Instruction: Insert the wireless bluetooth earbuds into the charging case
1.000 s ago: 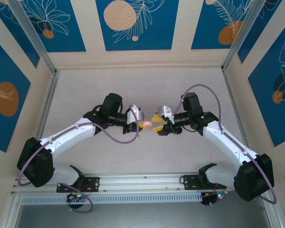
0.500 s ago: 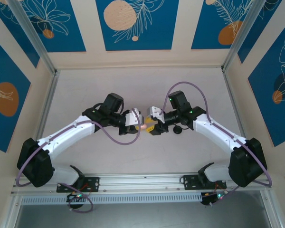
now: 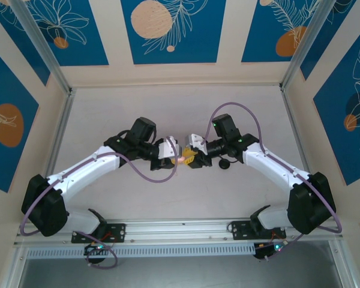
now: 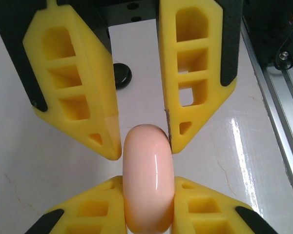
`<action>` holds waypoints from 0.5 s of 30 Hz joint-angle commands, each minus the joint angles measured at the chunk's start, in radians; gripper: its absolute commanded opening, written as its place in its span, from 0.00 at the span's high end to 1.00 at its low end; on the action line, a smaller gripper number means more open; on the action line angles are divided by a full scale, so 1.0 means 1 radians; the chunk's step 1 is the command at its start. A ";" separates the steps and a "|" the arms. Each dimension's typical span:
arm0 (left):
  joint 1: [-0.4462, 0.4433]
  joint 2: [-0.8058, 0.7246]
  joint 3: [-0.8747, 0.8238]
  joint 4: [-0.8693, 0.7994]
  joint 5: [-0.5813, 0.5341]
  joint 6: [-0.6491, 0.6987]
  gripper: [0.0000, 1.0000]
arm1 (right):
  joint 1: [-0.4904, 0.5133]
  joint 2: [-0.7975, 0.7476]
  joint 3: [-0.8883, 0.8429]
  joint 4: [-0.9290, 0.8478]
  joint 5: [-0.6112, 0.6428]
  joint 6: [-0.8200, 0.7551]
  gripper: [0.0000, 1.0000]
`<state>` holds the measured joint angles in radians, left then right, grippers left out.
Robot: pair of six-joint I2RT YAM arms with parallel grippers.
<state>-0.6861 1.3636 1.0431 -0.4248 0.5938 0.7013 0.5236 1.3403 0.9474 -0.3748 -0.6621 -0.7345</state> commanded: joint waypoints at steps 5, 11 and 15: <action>-0.012 -0.034 0.023 0.027 0.048 -0.010 0.79 | 0.001 0.009 0.022 -0.010 -0.035 -0.019 0.64; -0.011 -0.036 0.003 0.061 0.051 -0.030 0.64 | -0.022 -0.009 0.010 0.008 -0.074 -0.007 0.75; 0.000 -0.064 -0.089 0.226 0.082 -0.094 0.47 | -0.073 -0.060 -0.037 0.055 -0.144 0.026 0.77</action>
<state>-0.6857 1.3369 1.0092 -0.3153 0.6205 0.6529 0.4816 1.3285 0.9386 -0.3470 -0.7177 -0.7315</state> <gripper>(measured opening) 0.512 0.232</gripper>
